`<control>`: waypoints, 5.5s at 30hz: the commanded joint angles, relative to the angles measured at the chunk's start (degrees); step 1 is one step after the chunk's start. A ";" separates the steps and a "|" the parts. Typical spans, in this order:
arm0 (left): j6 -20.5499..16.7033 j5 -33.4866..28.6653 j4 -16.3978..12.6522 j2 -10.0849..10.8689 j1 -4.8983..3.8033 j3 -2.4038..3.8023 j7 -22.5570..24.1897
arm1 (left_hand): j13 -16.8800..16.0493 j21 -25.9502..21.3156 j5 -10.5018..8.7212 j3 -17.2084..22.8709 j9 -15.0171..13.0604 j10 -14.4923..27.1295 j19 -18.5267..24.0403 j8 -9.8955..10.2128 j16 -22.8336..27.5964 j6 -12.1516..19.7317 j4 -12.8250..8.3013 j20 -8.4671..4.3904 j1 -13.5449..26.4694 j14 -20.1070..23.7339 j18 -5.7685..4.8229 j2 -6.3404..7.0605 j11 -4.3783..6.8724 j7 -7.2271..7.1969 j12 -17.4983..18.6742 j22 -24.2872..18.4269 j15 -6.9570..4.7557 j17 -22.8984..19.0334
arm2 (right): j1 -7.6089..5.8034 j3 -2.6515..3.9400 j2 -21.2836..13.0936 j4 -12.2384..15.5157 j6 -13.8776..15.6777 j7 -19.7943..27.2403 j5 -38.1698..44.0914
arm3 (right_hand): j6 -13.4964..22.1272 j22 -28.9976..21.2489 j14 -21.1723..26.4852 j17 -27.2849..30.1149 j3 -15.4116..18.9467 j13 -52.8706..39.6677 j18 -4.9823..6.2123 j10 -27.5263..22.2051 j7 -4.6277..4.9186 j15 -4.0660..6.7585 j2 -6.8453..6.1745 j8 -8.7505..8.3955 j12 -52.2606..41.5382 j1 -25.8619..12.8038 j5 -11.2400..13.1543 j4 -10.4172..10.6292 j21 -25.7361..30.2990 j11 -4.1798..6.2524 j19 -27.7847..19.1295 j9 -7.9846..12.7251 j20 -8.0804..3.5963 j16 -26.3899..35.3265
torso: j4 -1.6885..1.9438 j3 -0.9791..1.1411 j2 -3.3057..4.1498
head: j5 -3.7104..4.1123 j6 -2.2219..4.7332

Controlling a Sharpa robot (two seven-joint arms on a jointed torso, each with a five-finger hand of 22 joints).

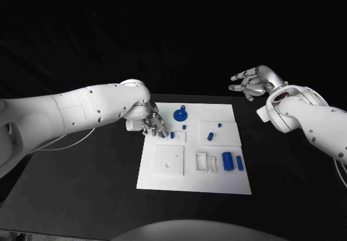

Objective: Assemble the parts on the task board

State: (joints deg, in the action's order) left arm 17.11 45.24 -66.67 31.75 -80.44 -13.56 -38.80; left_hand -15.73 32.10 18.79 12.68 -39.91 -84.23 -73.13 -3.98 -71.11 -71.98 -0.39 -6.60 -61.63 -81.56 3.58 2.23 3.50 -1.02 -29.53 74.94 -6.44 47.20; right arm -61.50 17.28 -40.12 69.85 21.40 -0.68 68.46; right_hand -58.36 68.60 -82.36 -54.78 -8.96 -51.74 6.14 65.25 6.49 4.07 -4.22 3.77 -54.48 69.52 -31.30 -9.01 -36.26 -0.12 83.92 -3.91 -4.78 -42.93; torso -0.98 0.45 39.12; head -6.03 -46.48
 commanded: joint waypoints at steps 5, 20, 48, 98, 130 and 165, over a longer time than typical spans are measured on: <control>-2.13 2.26 -0.57 0.41 0.26 -0.13 0.98 | -0.96 -0.56 -1.05 -0.62 0.44 -2.40 -0.25 0.10 0.29 -0.38 2.21 -0.25 -1.17 0.41 -0.95 1.70 -0.02 0.20 0.45 0.94 0.12 -0.10 | 0.07 0.02 0.03 0.01 -0.40 0.35 0.55 | -0.19 0.03 -0.27 -0.06 -0.22 0.05 1.12 -0.02 0.00 0.10 -0.19 -0.21 -0.02 -0.35 -0.23 0.09 -0.26 0.20 2.86 0.09 -0.44 0.19 | -0.02 0.02 0.00 | 0.00 0.01; -5.30 2.38 -2.18 2.18 0.27 0.35 1.32 | -1.12 -0.61 -15.18 0.02 -0.63 -2.47 -0.65 0.06 -0.13 -1.85 14.07 -0.02 -0.03 -0.06 -0.67 6.86 -0.15 0.50 -0.38 0.99 0.26 0.48 | 0.31 0.02 -0.03 -0.06 -0.39 0.36 0.55 | -0.07 -0.01 -0.25 -0.04 -0.20 0.20 1.13 -0.10 0.03 0.09 -0.25 -0.22 0.12 -0.35 -0.24 0.13 -0.18 0.18 2.86 0.09 -0.43 0.22 | -0.01 0.04 -0.05 | 0.20 0.23; -29.26 9.68 -6.73 5.02 0.13 4.05 30.94 | 12.11 -10.07 -7.11 3.61 23.48 8.60 4.97 0.40 16.08 10.06 -5.25 2.45 -18.87 10.00 0.12 2.09 -5.21 6.86 24.21 -3.47 4.00 -14.29 | 0.61 0.02 -0.26 -0.99 0.65 1.32 -0.38 | -0.22 -1.27 0.79 0.72 -0.56 5.35 1.13 -0.09 -0.04 0.02 -0.34 -0.20 4.93 -0.33 -0.10 0.11 3.49 0.34 2.23 0.09 -0.33 1.26 | -0.06 0.04 0.02 | 0.84 1.50; -22.91 37.99 -0.89 -1.51 3.37 -0.14 46.66 | 12.37 -8.33 -8.59 0.16 36.00 21.24 -3.87 0.36 8.86 11.62 -5.36 2.15 -19.70 -0.47 2.62 4.74 -6.27 4.43 26.20 1.03 2.55 -21.14 | 0.60 0.03 0.75 -1.39 3.45 4.25 -3.68 | -2.22 -3.47 4.68 2.82 -8.62 48.06 3.35 6.05 0.68 -2.39 -1.90 -0.16 49.55 -2.18 0.09 0.27 16.87 -3.34 0.86 0.09 1.83 0.95 | -0.03 0.01 0.01 | 1.58 2.41; -22.60 39.15 4.05 -4.65 4.96 -0.13 47.21 | 12.39 -6.61 -8.29 5.37 36.15 18.99 -3.46 0.40 7.37 9.87 -5.11 2.24 -18.38 -0.19 2.95 4.16 -6.24 4.64 26.21 1.06 2.63 -22.14 | 0.60 0.04 1.03 -0.64 2.74 4.31 -3.45 | -3.45 -2.34 4.56 3.06 -9.92 48.04 3.26 6.88 0.35 -2.18 -1.71 -0.18 49.61 -2.39 0.15 -0.06 17.64 -3.03 1.37 0.11 1.65 0.63 | -0.15 0.07 0.09 | 1.73 1.95; -21.51 38.83 6.50 -6.16 6.02 -0.12 47.21 | 12.34 -5.70 -7.87 4.36 36.08 13.77 -3.27 0.34 6.86 5.67 -3.24 2.19 -17.87 -0.09 2.78 1.82 -5.88 5.68 26.18 1.03 2.95 -22.41 | 0.60 0.04 0.99 -0.38 2.79 4.09 -3.20 | -3.30 -1.75 4.66 3.13 -10.23 48.05 3.22 6.89 0.41 -2.19 -1.65 -0.21 49.72 -2.38 0.07 -0.02 18.18 -3.06 1.49 0.14 1.64 0.61 | 0.01 0.06 0.00 | 2.34 1.87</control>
State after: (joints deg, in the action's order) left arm -5.56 84.06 -60.16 25.71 -74.64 -13.60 7.89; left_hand -3.30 26.16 10.71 17.22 -3.83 -70.23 -76.69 -3.78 -63.90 -66.13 -3.69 -4.40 -79.32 -81.68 5.77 4.64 -2.34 4.59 -3.59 74.93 -3.88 24.84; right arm -60.92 17.29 -39.14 69.46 24.65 3.06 64.86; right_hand -61.63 66.81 -77.91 -51.70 -18.84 -3.77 8.40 71.87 6.95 2.26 -6.11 3.64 -5.00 67.64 -31.29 -8.93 -18.35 -3.27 84.24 -3.86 -3.06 -42.11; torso -1.01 0.52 39.12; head -3.76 -44.62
